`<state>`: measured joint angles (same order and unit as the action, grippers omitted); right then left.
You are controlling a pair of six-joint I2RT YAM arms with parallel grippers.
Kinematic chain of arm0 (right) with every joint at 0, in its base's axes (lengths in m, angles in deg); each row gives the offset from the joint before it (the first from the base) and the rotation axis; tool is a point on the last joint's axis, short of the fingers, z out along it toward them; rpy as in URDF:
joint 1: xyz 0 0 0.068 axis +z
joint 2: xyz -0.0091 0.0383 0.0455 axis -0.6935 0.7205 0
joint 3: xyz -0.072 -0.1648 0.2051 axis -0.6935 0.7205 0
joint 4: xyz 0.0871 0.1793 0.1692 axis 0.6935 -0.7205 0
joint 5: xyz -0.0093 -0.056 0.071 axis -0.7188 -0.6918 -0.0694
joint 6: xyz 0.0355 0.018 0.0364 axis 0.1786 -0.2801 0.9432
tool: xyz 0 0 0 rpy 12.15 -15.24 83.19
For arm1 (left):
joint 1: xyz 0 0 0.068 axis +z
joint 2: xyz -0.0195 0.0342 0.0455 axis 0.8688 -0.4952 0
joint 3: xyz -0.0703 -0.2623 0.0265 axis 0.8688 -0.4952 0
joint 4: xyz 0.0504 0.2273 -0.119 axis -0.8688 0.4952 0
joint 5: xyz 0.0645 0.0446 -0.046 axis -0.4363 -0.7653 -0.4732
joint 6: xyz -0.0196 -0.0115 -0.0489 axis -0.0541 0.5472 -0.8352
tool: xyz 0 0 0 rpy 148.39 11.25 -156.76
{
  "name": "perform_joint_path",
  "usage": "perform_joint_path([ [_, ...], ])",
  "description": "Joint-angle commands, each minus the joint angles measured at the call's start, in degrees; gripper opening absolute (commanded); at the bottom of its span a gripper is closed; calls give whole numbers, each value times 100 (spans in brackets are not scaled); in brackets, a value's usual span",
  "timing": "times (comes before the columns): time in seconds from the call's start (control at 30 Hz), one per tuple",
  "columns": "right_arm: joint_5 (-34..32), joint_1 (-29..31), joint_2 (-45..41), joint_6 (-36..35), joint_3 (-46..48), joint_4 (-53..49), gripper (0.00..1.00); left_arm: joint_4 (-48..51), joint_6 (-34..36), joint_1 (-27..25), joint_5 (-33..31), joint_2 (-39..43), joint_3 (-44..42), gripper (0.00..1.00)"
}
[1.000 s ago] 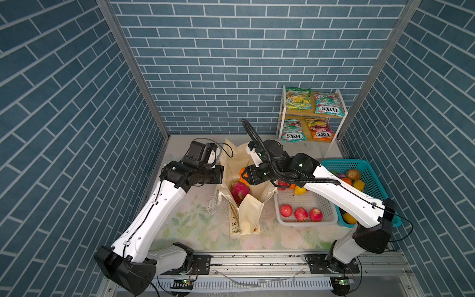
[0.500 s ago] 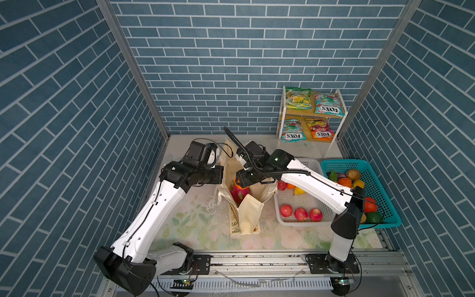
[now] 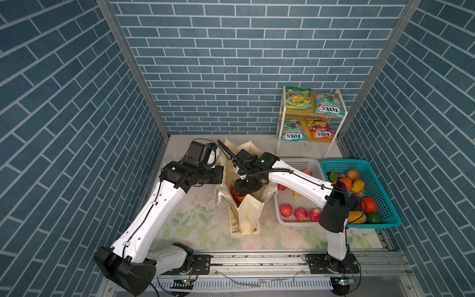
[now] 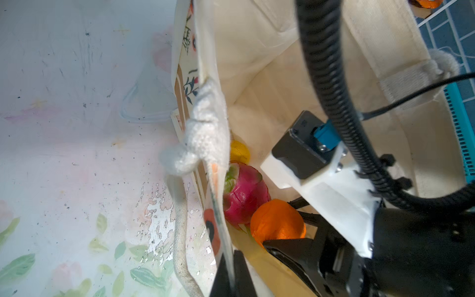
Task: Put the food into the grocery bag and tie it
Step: 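Lower the orange fruit into the bag and open the right gripper, then raise the right gripper out of the bag and move it over the white basket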
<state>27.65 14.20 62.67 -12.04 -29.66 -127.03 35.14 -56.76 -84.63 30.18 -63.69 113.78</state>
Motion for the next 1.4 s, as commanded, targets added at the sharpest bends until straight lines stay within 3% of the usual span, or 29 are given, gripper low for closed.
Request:
perform_joint_path([
  [0.0,117,-10,142,-45,-36,-200,49,-40,68,-32,-15,37,78,0],
  [0.37,-70,-15,217,-18,146,13,78,-31,99,-32,-11,37,71,0],
  [0.67,-1181,-18,-573,-539,291,506,98,-66,86,-38,4,54,33,0],
  [1.13,-2926,-52,-2405,-994,246,1357,98,-40,69,-31,-13,99,11,0],
  [1.37,-3941,-174,-3858,-1236,1115,2267,92,-40,50,-33,-24,109,-19,0],
])
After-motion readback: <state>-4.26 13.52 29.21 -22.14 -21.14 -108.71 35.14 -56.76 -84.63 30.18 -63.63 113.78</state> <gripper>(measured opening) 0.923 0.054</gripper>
